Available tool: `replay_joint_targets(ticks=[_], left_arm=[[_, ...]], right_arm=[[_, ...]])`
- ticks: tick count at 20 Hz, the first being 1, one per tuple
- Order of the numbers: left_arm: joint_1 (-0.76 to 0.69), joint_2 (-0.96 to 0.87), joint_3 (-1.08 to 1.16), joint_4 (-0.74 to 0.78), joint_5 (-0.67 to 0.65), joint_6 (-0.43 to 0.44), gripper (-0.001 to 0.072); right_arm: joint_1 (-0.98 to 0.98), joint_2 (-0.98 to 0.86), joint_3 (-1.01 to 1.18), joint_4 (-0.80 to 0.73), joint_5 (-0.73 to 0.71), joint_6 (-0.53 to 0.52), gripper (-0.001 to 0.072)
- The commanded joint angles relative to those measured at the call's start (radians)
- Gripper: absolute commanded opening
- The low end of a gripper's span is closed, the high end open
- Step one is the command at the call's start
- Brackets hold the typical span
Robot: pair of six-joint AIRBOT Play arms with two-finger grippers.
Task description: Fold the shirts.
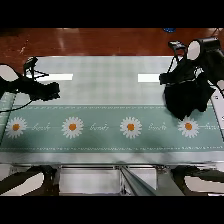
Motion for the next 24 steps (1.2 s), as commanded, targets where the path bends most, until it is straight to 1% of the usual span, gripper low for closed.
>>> replay_joint_targets(ticks=[1,19,21,23,24], left_arm=[[-0.001,0.000,0.000,0.000,0.000,0.000,0.0017],[-0.001,0.000,0.000,0.000,0.000,0.001,0.0017],[-0.001,0.000,0.000,0.000,0.000,0.000,0.0017],[-0.001,0.000,0.000,0.000,0.010,0.001,0.0017],[0.000,-0.002,0.000,0.000,0.045,0.001,0.0018]], right_arm=[[0.001,-0.001,0.000,0.000,0.000,0.000,0.0030],[0.001,-0.001,0.000,0.000,-0.003,0.000,0.0030],[0.001,-0.001,0.000,-0.006,-0.048,-0.008,0.0030],[0.001,-0.001,0.000,-0.032,-0.142,-0.008,0.0030],[0.001,-0.001,0.000,-0.051,-0.187,-0.008,0.0030]])
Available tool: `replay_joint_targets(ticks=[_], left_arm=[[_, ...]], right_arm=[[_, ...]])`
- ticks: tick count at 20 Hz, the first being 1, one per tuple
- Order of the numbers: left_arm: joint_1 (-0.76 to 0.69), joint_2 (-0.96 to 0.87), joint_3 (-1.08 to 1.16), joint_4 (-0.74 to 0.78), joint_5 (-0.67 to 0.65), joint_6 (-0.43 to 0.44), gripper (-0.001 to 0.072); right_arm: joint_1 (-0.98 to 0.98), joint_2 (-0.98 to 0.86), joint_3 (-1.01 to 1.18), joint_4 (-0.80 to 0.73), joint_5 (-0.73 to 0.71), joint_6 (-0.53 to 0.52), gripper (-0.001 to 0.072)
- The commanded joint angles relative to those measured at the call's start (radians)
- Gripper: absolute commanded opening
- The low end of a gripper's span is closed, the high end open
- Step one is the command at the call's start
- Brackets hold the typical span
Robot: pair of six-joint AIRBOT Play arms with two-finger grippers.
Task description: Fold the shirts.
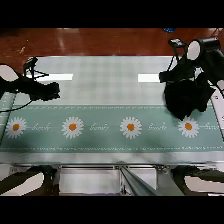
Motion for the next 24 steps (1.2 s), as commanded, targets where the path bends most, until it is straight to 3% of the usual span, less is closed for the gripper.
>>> replay_joint_targets(ticks=[1,2,3,4,6,8,13,15,20,21,22,23,24], left_arm=[[0.000,-0.004,0.000,0.001,0.069,0.001,0.0018],[0.000,-0.009,0.000,0.000,0.096,0.000,0.0063],[0.001,-0.018,0.000,0.002,0.115,0.000,0.0240],[0.001,-0.034,0.000,0.002,0.129,-0.002,0.0506],[0.003,-0.059,0.018,0.002,0.121,0.000,0.0506],[0.012,-0.058,0.069,0.004,0.105,0.002,0.0506],[-0.032,0.031,0.130,-0.031,0.085,0.074,0.0506],[-0.092,0.074,0.105,-0.020,0.082,0.110,0.0506],[-0.182,0.094,0.013,-0.015,0.106,0.103,0.0506],[-0.183,0.094,0.003,-0.015,0.112,0.092,0.0506],[-0.179,0.093,0.003,-0.006,0.109,0.097,0.0505],[-0.169,0.093,0.011,0.052,0.092,0.140,0.0506],[-0.144,0.094,0.034,0.145,0.045,0.139,0.0506]], right_arm=[[0.001,-0.001,0.000,-0.064,-0.148,-0.005,0.0031],[0.001,-0.001,0.000,-0.126,-0.190,0.019,0.0119],[-0.003,-0.001,0.000,-0.200,-0.220,0.077,0.0385],[-0.018,-0.001,0.000,-0.288,-0.241,0.132,0.0415],[-0.082,-0.001,0.000,-0.364,-0.245,0.168,0.0415],[-0.200,-0.001,0.000,-0.330,-0.243,0.182,0.0413],[-0.482,-0.027,-0.072,0.003,-0.348,0.202,0.0406],[-0.529,-0.083,-0.112,0.054,-0.346,0.189,0.0406],[-0.511,-0.225,-0.171,0.134,-0.326,0.118,0.0406],[-0.507,-0.240,-0.171,0.167,-0.325,0.103,0.0385],[-0.507,-0.243,-0.171,0.201,-0.321,0.084,0.0273],[-0.507,-0.238,-0.169,0.254,-0.316,0.022,0.0092],[-0.507,-0.227,-0.158,0.304,-0.301,-0.031,0.0030]])
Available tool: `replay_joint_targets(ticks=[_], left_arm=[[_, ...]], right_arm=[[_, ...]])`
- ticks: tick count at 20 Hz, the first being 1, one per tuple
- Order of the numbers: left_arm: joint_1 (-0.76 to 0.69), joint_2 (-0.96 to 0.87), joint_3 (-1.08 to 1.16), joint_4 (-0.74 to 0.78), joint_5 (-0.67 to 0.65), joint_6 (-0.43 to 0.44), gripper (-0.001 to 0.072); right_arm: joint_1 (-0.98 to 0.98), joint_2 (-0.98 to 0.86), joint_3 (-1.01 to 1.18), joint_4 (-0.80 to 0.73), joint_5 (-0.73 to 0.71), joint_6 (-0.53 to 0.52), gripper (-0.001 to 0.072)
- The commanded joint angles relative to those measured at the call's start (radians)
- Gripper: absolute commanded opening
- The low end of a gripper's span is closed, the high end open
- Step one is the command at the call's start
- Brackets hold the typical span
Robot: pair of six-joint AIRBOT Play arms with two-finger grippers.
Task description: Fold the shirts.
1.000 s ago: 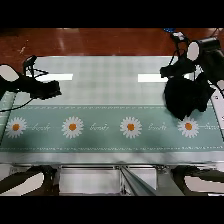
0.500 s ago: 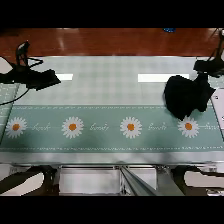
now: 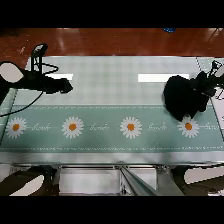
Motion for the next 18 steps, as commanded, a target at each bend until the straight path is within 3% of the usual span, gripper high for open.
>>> replay_joint_targets(ticks=[1,3,6,14,18], left_arm=[[0.052,0.005,0.037,0.182,-0.100,-0.009,0.0506],[0.155,0.028,0.080,0.169,-0.187,-0.076,0.0506],[0.254,0.135,0.039,0.097,-0.220,-0.077,0.0506],[0.247,0.507,-0.349,-0.025,-0.200,-0.059,0.0505],[0.247,0.597,-0.431,-0.029,-0.199,-0.059,0.0505]], right_arm=[[-0.001,0.003,0.027,0.199,0.056,-0.177,0.0030],[0.010,0.072,0.101,0.267,0.069,-0.254,0.0029],[0.048,0.216,0.256,0.297,0.028,-0.271,0.0029],[0.260,0.517,0.570,0.297,0.000,-0.326,0.0029],[0.359,0.586,0.664,0.298,-0.001,-0.345,0.0029]])
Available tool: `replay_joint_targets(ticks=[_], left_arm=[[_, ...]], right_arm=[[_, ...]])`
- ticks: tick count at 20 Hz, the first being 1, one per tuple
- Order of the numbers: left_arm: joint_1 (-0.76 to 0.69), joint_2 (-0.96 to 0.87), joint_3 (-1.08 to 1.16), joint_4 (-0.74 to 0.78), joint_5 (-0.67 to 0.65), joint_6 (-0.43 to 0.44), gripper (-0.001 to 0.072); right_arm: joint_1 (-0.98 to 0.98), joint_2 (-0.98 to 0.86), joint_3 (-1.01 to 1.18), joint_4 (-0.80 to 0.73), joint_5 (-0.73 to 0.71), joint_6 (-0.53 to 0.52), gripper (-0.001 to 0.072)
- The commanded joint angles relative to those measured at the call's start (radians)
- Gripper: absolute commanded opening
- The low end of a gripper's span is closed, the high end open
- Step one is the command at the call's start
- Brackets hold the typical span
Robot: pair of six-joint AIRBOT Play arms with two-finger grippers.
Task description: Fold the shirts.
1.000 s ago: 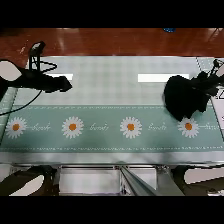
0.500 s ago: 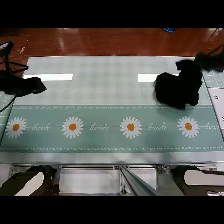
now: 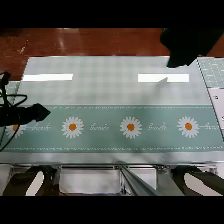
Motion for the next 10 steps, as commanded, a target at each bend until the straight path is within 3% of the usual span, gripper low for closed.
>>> replay_joint_targets(ticks=[1,10], left_arm=[[0.002,0.079,-0.069,-0.021,0.002,0.000,0.0505],[0.002,0.084,-0.069,-0.021,0.010,0.000,0.0505]], right_arm=[[0.092,0.069,0.077,0.003,-0.002,-0.029,0.0029],[0.390,0.006,0.075,0.025,0.261,-0.034,0.0029]])
